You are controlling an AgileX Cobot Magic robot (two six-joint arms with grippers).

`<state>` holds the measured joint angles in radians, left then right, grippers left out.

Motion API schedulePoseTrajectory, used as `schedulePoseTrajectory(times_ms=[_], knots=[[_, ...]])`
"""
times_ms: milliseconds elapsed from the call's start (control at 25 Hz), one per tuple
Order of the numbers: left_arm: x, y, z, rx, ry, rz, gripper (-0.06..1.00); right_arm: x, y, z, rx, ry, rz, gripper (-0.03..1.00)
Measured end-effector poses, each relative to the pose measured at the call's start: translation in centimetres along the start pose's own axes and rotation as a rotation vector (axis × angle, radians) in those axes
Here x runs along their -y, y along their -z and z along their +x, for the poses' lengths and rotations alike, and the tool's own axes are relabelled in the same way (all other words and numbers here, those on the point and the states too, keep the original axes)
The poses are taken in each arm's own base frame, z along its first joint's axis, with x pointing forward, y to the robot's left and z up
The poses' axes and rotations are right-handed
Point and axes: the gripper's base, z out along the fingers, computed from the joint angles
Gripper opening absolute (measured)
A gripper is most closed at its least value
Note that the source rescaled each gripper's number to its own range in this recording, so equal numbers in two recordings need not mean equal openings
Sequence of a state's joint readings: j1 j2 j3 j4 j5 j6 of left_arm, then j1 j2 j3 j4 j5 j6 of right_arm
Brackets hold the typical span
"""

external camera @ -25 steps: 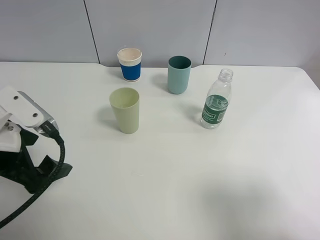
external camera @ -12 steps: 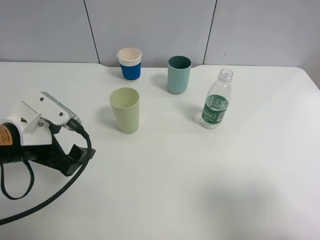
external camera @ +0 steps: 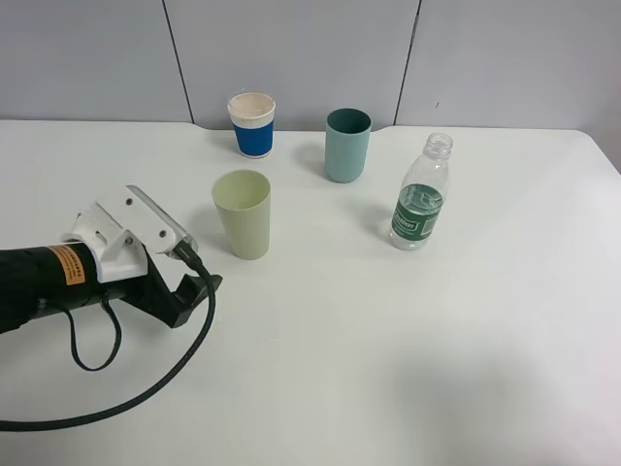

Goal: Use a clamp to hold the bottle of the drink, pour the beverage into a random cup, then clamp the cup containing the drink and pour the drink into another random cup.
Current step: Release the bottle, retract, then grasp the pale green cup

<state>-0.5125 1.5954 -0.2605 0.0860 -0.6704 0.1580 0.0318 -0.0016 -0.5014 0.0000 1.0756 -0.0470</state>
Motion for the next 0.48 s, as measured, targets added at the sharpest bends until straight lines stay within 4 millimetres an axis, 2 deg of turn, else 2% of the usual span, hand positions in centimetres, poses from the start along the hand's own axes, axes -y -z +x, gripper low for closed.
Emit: schedulePoseTrajectory(times_ms=[480], knots=[[0.5, -2.9, 0.8, 0.113, 0.004, 0.022, 1.0, 0.0, 0.0, 0.0, 0.0, 0.0, 0.0, 0.93]])
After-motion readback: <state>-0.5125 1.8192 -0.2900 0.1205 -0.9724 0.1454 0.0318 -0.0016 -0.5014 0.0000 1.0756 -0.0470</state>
